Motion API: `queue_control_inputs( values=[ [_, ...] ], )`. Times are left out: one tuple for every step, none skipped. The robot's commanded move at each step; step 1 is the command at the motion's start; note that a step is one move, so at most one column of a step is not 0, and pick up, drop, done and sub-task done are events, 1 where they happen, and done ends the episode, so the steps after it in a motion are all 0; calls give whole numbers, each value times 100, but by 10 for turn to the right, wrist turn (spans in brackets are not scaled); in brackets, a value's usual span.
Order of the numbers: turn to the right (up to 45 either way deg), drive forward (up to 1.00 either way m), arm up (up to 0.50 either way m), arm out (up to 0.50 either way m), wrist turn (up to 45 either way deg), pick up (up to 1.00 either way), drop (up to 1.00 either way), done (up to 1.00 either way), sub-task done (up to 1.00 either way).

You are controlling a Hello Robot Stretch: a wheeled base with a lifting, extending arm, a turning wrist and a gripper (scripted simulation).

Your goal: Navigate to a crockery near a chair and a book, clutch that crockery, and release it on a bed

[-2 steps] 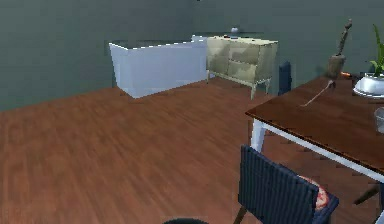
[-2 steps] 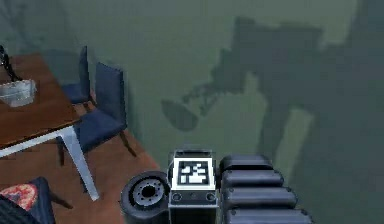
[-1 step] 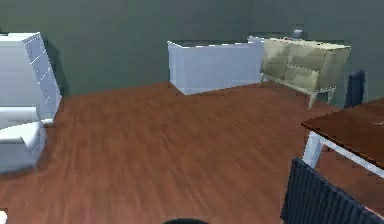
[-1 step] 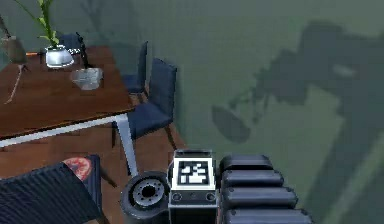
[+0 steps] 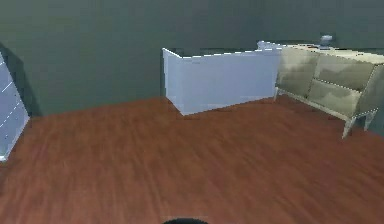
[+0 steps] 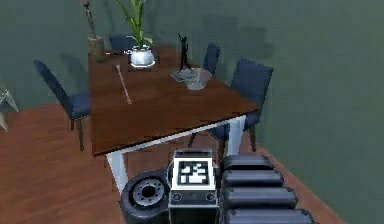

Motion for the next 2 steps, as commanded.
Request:
queue_control_inputs(
  values=[
    [180, 0, 0, 0, 0, 0, 0, 0, 0],
    [0, 100, 0, 0, 0, 0, 0, 0, 0]
  ],
)
